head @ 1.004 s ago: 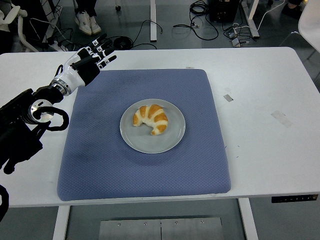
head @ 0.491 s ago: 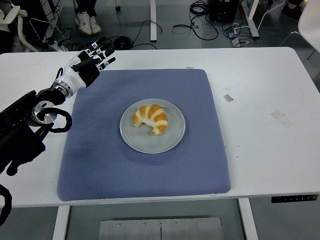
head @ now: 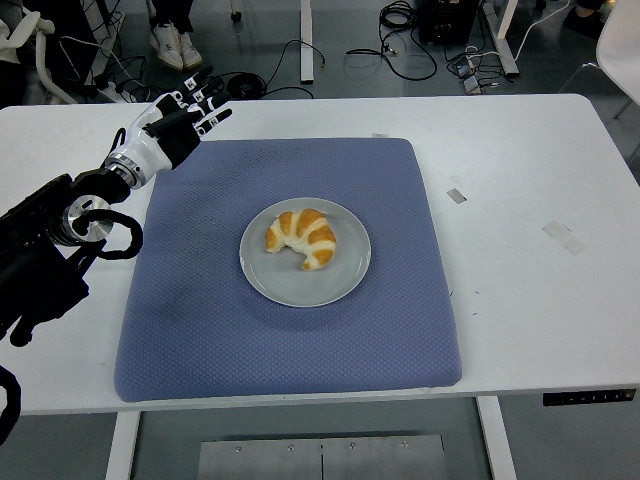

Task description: Place the bread on the table

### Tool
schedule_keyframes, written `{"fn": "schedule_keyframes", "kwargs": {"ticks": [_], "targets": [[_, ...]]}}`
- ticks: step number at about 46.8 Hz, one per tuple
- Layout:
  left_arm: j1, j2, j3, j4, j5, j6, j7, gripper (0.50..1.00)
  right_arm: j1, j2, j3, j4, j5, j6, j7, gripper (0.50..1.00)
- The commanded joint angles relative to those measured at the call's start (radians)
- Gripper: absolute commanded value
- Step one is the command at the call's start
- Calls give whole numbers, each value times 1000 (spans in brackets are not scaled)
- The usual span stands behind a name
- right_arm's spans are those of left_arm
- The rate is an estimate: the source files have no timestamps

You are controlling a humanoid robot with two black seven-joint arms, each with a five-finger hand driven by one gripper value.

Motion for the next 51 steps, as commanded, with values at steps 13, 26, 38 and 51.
{"fn": "schedule_keyframes", "kwargs": {"ticks": [13, 26, 38, 51], "targets": [[-9, 7, -2, 0, -4, 9, -1, 983, 1, 0, 0, 0, 0, 0, 0, 1000], [-15, 0, -1, 0, -4, 15, -1, 983, 1, 0, 0, 0, 0, 0, 0, 1000], [-20, 7, 13, 0, -2, 20, -3, 983, -1, 0, 0, 0, 0, 0, 0, 1000], [-20, 4, 16, -1, -2, 23, -3, 983, 1, 0, 0, 0, -2, 0, 0, 1000]]}}
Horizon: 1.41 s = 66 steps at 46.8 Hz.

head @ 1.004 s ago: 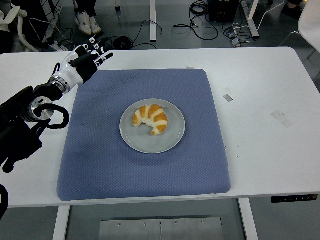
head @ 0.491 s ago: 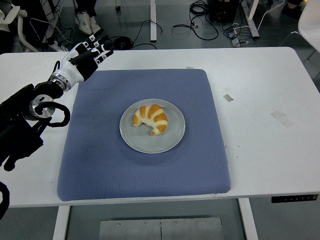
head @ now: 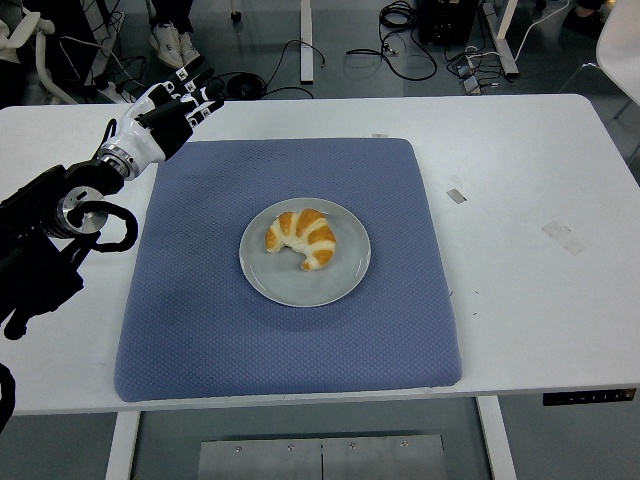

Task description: Place the bread on the table

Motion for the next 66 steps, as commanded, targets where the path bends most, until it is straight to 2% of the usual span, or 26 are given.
{"fn": "schedule_keyframes", "kwargs": {"ticks": [1, 13, 20, 27, 36, 40, 48, 53, 62, 66], "targets": [[0, -5, 2, -1, 0, 2, 1, 983, 0, 0, 0, 0, 0, 0, 0, 1000], [0, 7, 26, -25, 2, 9, -1, 981, 0, 0, 0, 0, 0, 0, 0, 1000], [-15, 53, 105, -68, 54, 25, -1, 980, 0, 0, 0, 0, 0, 0, 0, 1000], [-26, 136, 152, -197, 118, 89, 1, 980, -1, 0, 0, 0, 0, 0, 0, 1000], [-31, 223, 171, -431, 284, 242, 12, 980, -1, 0, 0, 0, 0, 0, 0, 1000], [-32, 242, 198, -496, 392, 279, 16, 980, 0, 0, 0, 0, 0, 0, 0, 1000], [-72, 246, 249, -512, 572, 279, 36, 980, 0, 0, 0, 0, 0, 0, 0, 1000], [-109, 246, 301, -541, 609, 279, 44, 980, 0, 0, 0, 0, 0, 0, 0, 1000], [-169, 278, 431, -663, 696, 276, 55, 981, 0, 0, 0, 0, 0, 0, 0, 1000], [-207, 285, 477, -671, 715, 262, 58, 981, 0, 0, 0, 0, 0, 0, 0, 1000]]}}
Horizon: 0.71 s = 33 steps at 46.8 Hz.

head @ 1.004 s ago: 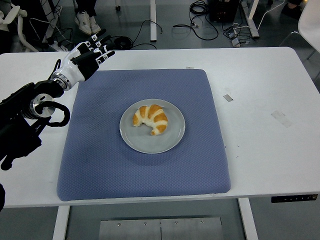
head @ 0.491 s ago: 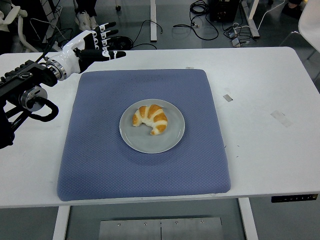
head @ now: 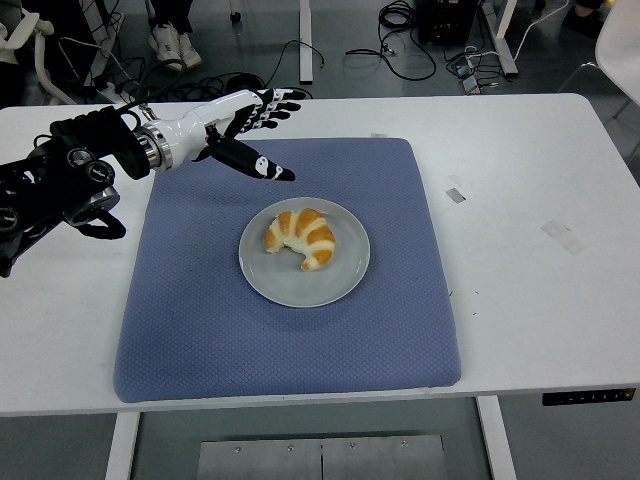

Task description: Place the bread on the table

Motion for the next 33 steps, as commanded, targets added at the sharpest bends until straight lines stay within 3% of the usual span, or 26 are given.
{"fn": "schedule_keyframes", "kwargs": {"ticks": [1, 11, 20, 33], "targets": [[-33, 6, 27, -3, 11, -20, 1, 981, 1, 0, 0, 0, 0, 0, 0, 1000], [-53, 26, 29, -16, 106, -206, -10, 981, 1, 0, 0, 0, 0, 0, 0, 1000], [-48, 12, 37, -16, 244, -212, -4, 980, -1, 0, 0, 0, 0, 0, 0, 1000], [-38, -6, 127, -2, 256, -211, -8, 980, 1, 0, 0, 0, 0, 0, 0, 1000]]}}
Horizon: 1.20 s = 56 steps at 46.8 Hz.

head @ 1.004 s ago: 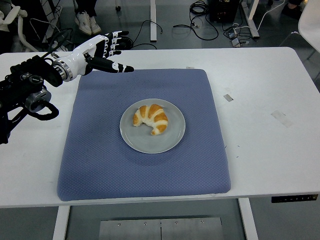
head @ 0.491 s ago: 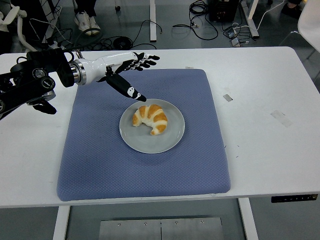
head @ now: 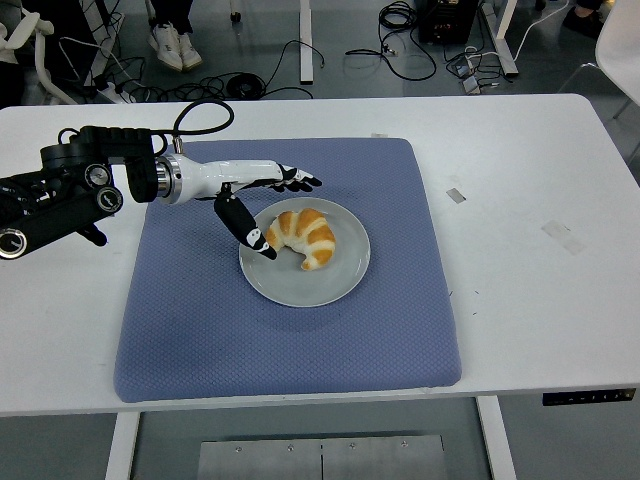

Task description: Place the bread on the table

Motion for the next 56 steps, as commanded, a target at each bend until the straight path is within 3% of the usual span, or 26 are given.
{"fn": "schedule_keyframes", "kwargs": {"ticks": [1, 14, 44, 51, 54, 56], "targets": [[0, -14, 8, 4, 3, 1, -2, 980, 0, 0, 0, 0, 0, 0, 0, 1000], [0, -67, 8, 39, 44, 16, -2, 975, 0, 0, 0, 0, 0, 0, 0, 1000], [20, -91, 13, 87, 46, 42, -4, 936, 0, 0, 0, 0, 0, 0, 0, 1000], [23, -98, 11, 87, 60, 51, -4, 869, 0, 0, 0, 0, 0, 0, 0, 1000], [23, -98, 11, 87, 61, 51, -4, 812, 0, 0, 0, 0, 0, 0, 0, 1000], [25, -98, 13, 87, 61, 53, -4, 805, 0, 0, 0, 0, 0, 0, 0, 1000]]}}
